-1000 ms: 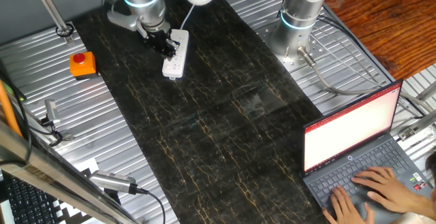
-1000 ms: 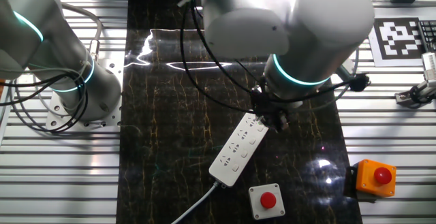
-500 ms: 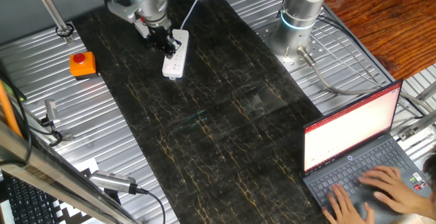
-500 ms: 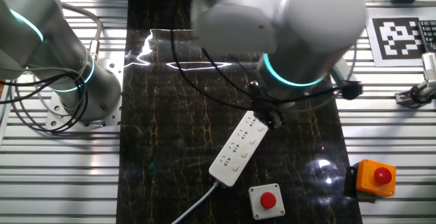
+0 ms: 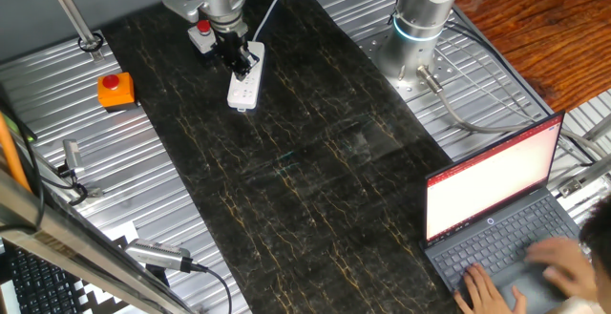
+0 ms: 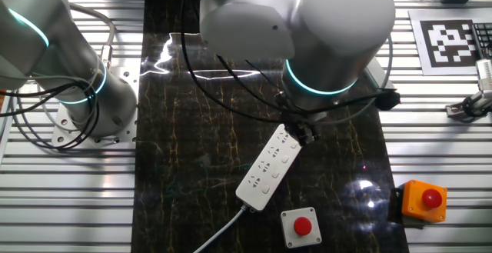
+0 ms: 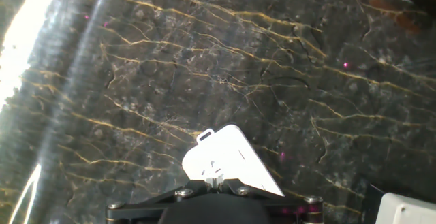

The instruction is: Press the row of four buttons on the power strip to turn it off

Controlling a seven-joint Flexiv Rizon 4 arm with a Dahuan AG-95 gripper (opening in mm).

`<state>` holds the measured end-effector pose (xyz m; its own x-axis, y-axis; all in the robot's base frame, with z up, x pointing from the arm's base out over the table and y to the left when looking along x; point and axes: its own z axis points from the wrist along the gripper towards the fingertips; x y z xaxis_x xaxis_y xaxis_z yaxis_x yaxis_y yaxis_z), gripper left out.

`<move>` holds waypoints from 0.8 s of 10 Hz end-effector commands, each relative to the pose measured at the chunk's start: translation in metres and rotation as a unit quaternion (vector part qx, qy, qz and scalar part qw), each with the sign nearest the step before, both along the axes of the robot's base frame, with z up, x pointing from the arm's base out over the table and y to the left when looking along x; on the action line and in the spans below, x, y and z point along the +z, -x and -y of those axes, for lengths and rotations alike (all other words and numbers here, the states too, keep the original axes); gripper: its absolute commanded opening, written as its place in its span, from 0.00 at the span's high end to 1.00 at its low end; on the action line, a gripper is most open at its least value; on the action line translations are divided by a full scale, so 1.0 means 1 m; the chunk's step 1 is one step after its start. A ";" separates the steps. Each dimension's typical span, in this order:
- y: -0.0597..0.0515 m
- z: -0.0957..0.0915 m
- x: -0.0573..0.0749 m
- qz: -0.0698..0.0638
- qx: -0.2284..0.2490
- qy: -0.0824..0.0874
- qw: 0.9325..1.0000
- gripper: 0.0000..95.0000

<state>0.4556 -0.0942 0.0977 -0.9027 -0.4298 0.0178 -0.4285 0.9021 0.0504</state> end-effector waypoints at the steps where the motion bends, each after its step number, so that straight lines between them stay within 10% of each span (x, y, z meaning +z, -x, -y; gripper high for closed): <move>1: 0.001 0.000 0.001 -0.003 -0.013 0.002 1.000 1.00; 8: 0.001 0.000 0.001 -0.003 -0.017 0.003 1.000 1.00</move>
